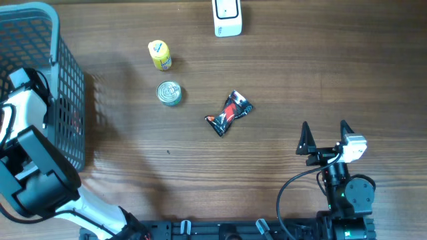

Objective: Scan the item barcode

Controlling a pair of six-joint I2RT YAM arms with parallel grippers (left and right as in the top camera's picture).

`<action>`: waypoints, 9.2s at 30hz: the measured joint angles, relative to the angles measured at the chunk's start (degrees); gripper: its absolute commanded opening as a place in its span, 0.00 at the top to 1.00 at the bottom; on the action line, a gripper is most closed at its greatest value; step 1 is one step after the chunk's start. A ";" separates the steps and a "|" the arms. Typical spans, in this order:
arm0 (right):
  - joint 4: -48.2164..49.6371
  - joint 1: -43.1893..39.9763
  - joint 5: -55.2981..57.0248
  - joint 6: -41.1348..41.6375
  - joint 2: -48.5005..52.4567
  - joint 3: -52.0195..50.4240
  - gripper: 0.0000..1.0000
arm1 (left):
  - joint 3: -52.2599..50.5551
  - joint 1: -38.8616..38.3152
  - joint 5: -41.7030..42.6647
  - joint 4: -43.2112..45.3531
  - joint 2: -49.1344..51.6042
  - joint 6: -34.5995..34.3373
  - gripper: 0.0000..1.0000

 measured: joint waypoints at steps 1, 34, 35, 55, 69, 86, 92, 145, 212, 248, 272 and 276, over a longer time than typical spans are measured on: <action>0.00 0.00 0.00 0.00 0.00 0.02 0.00 | 0.00 0.00 0.09 -0.09 -0.13 0.00 0.45; 0.00 0.00 0.00 0.00 0.00 0.02 0.00 | 4.76 -2.25 10.88 20.50 -50.38 1.75 0.39; 0.00 0.00 0.00 0.00 0.00 0.02 0.00 | 4.81 -2.91 12.15 21.90 -50.88 1.75 0.39; 0.00 0.00 0.02 0.00 0.00 0.02 0.00 | 5.29 -48.13 14.69 18.18 -15.61 35.67 0.34; 0.00 0.00 0.00 0.00 0.00 0.02 0.00 | 5.22 -59.67 1.14 10.54 -0.33 42.10 0.40; 0.00 0.00 0.00 0.00 0.00 0.00 0.00 | 5.22 -59.63 1.38 7.58 2.19 37.18 0.40; 0.00 0.00 0.00 0.00 0.00 0.02 0.00 | 5.22 -59.39 6.21 4.72 2.19 31.91 0.44; 0.00 0.00 0.02 0.00 0.00 0.02 0.00 | 5.22 -46.47 75.06 4.31 2.19 5.99 0.44; 0.00 0.00 0.02 0.00 0.00 0.00 0.00 | 8.28 -60.87 -15.34 49.92 2.01 24.09 0.40; 0.00 0.00 0.00 0.00 0.00 0.00 0.00 | 13.00 -60.87 -17.68 79.67 18.95 46.18 0.40; 0.00 0.00 0.00 0.00 0.00 0.02 0.00 | 27.56 -58.16 -18.10 81.61 31.36 49.40 0.40; 0.00 0.00 0.02 0.00 0.00 0.02 0.00 | 28.81 -58.18 -18.10 82.09 33.05 49.40 0.41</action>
